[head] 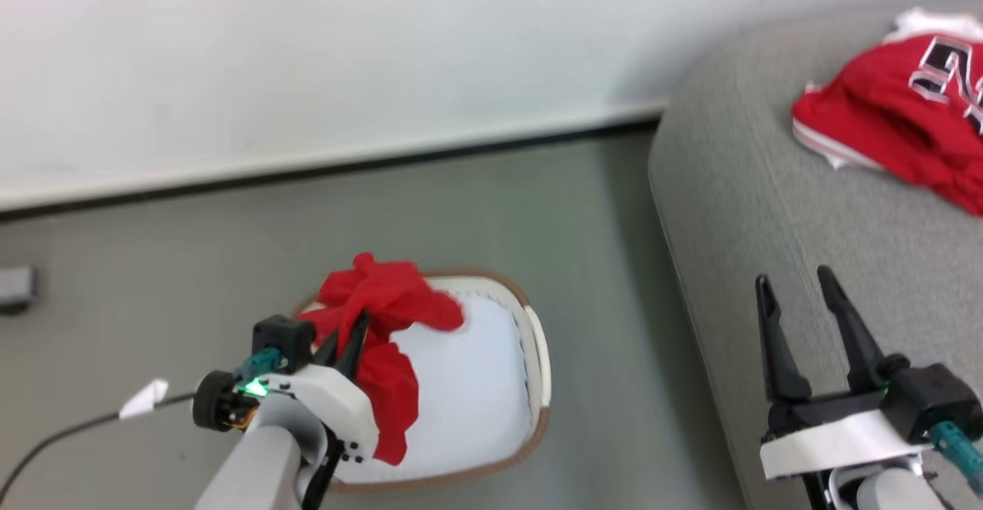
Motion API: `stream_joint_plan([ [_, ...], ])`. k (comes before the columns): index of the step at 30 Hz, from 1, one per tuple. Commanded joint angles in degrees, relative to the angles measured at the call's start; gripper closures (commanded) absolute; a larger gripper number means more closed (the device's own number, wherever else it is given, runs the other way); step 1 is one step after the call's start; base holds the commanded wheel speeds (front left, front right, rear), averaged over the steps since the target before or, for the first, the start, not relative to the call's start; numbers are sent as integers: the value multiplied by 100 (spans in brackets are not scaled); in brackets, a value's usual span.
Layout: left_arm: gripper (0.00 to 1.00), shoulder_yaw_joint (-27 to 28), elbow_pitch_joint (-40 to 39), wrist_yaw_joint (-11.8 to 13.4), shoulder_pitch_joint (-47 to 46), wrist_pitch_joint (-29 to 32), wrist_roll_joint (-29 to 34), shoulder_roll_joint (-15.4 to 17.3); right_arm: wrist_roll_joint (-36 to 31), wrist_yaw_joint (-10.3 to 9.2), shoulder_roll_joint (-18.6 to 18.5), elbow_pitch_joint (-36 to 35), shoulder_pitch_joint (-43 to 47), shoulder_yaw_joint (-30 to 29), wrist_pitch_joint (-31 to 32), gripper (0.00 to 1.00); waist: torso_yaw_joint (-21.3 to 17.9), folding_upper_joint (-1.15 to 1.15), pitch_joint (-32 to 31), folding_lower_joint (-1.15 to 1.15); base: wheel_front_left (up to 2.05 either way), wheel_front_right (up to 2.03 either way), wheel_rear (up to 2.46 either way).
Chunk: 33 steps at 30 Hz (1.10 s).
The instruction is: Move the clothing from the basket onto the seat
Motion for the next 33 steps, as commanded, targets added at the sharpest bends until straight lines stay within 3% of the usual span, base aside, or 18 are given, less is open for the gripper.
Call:
stream_joint_plan([
  [1,100,42,-307,61,212,-32,-111,-1,-60,-15,-11,41,116,-5,5,0,197,0,-412,1,0,0,0],
  [10,100,0,-2531,254,1512,439,-235,157,-65,-15,-13,249,560,81,5,0,333,0,-1334,1,0,0,0],
  [19,100,53,-4367,475,2515,1192,-383,493,-142,-15,-11,201,685,212,5,0,410,0,-1542,1,0,0,0],
  [27,100,13,-5158,513,2738,1444,-348,657,-173,-15,-11,120,473,900,5,0,441,0,-1459,1,0,0,0],
  [33,100,-131,-5602,431,2652,1650,-332,731,-88,-15,-296,210,17,1982,5,0,438,0,-1350,1,0,0,0],
])
